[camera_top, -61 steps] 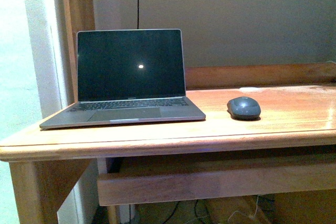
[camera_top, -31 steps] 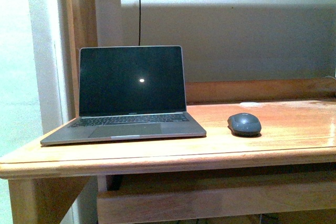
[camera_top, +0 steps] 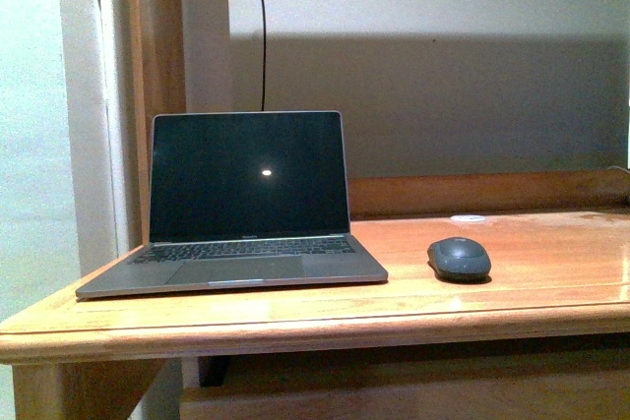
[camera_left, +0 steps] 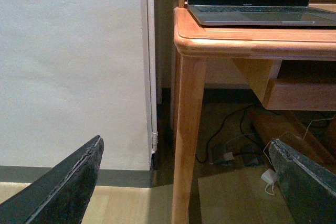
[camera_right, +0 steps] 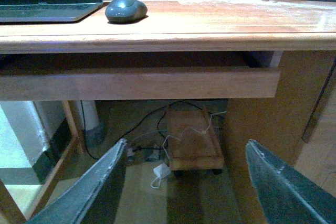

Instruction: Place mouse

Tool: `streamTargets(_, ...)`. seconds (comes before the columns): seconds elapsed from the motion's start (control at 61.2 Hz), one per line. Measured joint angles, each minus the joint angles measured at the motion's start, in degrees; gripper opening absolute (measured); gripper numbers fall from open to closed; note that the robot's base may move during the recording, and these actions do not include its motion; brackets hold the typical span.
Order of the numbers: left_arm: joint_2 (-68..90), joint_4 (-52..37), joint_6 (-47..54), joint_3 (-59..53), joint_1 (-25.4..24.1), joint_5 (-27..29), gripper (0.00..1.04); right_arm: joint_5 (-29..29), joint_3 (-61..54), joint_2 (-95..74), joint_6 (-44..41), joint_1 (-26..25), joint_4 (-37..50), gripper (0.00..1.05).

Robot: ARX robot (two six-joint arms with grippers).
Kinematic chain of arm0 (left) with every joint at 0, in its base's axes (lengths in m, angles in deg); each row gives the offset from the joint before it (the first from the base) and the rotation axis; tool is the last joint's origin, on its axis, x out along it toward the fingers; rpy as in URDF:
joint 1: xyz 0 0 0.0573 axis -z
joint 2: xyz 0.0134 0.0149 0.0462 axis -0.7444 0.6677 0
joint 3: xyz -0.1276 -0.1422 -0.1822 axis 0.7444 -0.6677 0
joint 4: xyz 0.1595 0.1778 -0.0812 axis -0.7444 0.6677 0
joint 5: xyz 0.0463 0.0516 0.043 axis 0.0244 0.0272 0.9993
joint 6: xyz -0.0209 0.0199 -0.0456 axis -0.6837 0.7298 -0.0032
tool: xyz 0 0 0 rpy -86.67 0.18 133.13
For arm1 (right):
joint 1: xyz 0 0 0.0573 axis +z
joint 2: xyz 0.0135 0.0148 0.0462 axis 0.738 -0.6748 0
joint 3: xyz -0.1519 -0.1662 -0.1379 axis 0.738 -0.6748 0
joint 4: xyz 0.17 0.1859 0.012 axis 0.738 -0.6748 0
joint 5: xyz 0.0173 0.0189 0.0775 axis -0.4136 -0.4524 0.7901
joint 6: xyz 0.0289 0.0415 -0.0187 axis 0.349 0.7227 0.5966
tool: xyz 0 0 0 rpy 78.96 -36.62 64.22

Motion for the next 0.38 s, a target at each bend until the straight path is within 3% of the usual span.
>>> streamTargets(0.131, 0.0, 0.0, 0.0, 0.0, 0.0, 0.0, 0.97, 0.0, 0.0, 0.0, 0.0, 0.0, 0.0, 0.98)
streamTargets(0.376, 0.0, 0.0, 0.0, 0.0, 0.0, 0.0, 0.97, 0.0, 0.0, 0.0, 0.0, 0.0, 0.0, 0.97)
